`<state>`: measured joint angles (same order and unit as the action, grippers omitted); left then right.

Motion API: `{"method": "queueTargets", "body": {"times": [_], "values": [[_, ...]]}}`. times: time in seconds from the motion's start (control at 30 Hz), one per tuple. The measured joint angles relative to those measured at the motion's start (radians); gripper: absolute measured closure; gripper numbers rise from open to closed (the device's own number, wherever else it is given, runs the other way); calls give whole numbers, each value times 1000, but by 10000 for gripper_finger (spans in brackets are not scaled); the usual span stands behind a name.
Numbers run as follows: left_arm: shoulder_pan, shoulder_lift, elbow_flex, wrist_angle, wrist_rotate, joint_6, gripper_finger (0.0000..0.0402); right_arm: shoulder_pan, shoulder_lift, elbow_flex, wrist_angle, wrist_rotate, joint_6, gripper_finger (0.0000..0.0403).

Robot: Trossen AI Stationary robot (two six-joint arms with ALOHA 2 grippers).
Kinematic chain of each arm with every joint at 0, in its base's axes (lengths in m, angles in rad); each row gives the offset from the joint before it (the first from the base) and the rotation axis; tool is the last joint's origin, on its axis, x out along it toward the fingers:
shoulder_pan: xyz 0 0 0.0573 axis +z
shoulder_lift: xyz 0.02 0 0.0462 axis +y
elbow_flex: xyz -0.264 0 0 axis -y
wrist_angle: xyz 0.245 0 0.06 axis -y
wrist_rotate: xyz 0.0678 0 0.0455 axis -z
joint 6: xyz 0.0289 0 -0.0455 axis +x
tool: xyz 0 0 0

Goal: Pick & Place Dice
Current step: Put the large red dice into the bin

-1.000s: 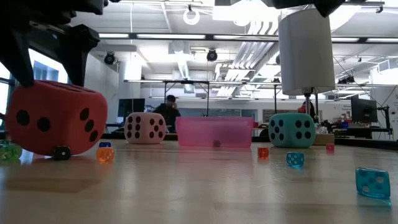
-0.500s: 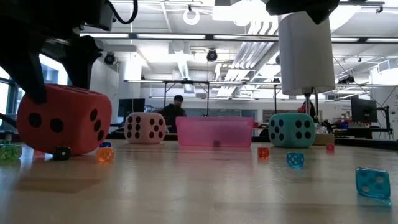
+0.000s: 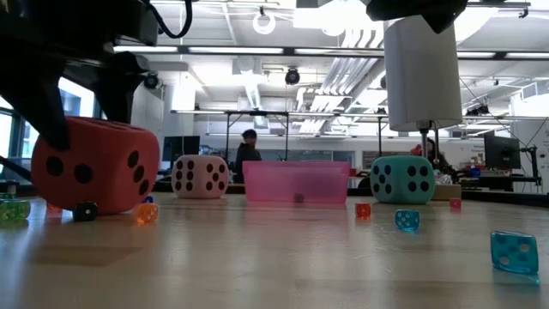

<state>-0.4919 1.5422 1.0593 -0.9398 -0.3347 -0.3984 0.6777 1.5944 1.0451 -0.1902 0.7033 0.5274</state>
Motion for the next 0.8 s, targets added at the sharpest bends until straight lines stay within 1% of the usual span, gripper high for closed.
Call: {"method": "queueTargets", "body": {"times": [0.13,0.23,0.33,0.47,0.6,0.63,0.7,0.8], "values": [[6,-21,-4,32,-9,62,2,0,0,0,0,0,0,401],[21,-58,0,76,-30,141,2,0,-1,0,0,0,0,401],[58,-98,21,124,-52,252,2,0,-1,0,0,4,0,401],[143,-161,59,216,-60,448,2,0,-1,0,7,4,-2,401],[275,-211,86,346,-58,640,2,0,-1,0,15,4,-15,401],[318,-219,89,384,-42,687,2,0,-1,0,15,4,-17,401],[412,-222,94,463,31,788,2,0,-1,0,16,4,-25,401],[566,-212,100,598,196,882,2,0,-1,0,19,4,-28,401]]}}
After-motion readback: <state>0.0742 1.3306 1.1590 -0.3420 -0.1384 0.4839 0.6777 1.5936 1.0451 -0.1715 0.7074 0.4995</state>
